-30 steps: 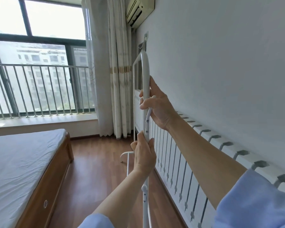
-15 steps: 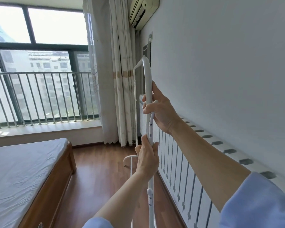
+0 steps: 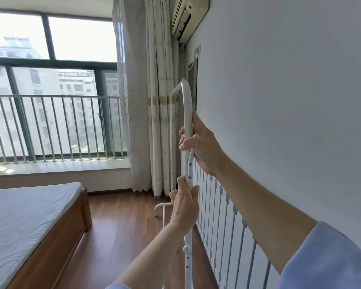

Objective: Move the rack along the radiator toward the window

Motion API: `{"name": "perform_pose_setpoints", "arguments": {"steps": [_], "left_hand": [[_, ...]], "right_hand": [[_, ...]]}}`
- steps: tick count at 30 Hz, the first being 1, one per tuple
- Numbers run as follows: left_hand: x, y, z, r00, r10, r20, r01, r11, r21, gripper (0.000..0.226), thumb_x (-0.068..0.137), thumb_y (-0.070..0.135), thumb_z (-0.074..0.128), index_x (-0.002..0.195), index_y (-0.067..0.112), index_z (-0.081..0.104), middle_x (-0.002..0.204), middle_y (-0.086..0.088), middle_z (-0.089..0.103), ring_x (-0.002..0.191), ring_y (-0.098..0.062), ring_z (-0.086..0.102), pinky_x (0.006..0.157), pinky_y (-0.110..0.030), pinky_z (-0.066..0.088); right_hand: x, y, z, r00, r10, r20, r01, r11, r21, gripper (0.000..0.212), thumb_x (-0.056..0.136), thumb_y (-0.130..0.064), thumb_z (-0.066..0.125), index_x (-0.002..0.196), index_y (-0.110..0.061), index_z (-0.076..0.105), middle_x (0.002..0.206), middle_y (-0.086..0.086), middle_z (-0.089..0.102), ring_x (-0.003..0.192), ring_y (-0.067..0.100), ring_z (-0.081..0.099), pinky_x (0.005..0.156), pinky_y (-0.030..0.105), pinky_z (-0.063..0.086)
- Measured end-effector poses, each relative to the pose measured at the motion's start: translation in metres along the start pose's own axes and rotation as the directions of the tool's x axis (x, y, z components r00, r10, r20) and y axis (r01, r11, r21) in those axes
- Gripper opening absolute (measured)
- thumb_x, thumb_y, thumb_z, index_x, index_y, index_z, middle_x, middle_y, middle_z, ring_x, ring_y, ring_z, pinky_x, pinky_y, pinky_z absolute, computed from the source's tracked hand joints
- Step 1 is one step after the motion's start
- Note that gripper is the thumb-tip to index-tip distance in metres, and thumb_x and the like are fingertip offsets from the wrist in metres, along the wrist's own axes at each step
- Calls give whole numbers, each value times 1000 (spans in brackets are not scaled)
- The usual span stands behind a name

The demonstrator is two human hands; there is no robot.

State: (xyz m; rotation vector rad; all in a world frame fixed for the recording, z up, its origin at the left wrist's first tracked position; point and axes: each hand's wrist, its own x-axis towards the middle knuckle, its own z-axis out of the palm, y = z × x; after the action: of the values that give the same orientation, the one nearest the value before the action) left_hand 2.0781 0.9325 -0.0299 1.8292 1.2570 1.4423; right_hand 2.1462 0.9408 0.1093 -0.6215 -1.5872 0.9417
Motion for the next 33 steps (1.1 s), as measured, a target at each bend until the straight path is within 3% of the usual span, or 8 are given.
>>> {"name": "perform_pose_setpoints", "arguments": {"steps": [5, 12, 15, 24, 28, 33], "left_hand": [[35, -6, 24, 1000, -13, 22, 13, 1000, -10, 11, 96, 24, 34, 94, 28, 24, 73, -1, 46, 91, -22, 34, 75, -36, 38], [71, -22, 37, 998, 1, 67, -2, 1000, 11, 13, 95, 25, 36, 93, 25, 23, 87, -19, 56, 95, -27, 40, 78, -39, 39], [85, -28, 38, 996, -4, 85, 2, 1000, 19, 13, 95, 24, 37, 95, 23, 23, 90, -21, 58, 92, -23, 39, 73, -32, 36], [121, -35, 58, 995, -59, 76, 58, 998, 16, 11, 95, 26, 37, 92, 22, 27, 82, 0, 49, 99, -24, 38, 84, -43, 42], [134, -36, 79, 996, -60, 59, 58, 998, 40, 11, 95, 25, 37, 93, 23, 27, 80, 3, 48, 98, -23, 38, 81, -39, 42], [146, -35, 98, 997, -49, 51, 48, 998, 33, 12, 95, 26, 38, 91, 22, 27, 78, 2, 49, 92, -19, 38, 69, -26, 37]], "right_hand": [[27, 20, -32, 1000, 12, -20, -12, 999, -30, 93, 59, 6, 56, 144, -28, 38, 94, 11, 42, 89, 27, 43, 81, 32, 48], [56, 42, -51, 998, 10, -61, -14, 998, -62, 93, 60, 2, 58, 146, -28, 35, 97, 12, 43, 90, 27, 45, 86, 34, 49], [67, 49, -53, 998, 15, -62, -19, 997, -70, 96, 60, 1, 56, 148, -30, 32, 98, 12, 43, 91, 25, 46, 88, 34, 49], [97, 67, -81, 1000, 7, -23, -8, 998, -70, 95, 60, 1, 57, 147, -28, 32, 94, 8, 45, 89, 25, 48, 88, 35, 51], [105, 74, -104, 1000, -7, 2, 8, 998, -64, 94, 62, 1, 58, 148, -25, 30, 93, 9, 45, 90, 25, 48, 85, 28, 52], [113, 81, -126, 999, -31, 25, 33, 997, -75, 86, 65, 0, 58, 143, -27, 34, 94, 7, 45, 92, 24, 49, 88, 31, 52]]}}
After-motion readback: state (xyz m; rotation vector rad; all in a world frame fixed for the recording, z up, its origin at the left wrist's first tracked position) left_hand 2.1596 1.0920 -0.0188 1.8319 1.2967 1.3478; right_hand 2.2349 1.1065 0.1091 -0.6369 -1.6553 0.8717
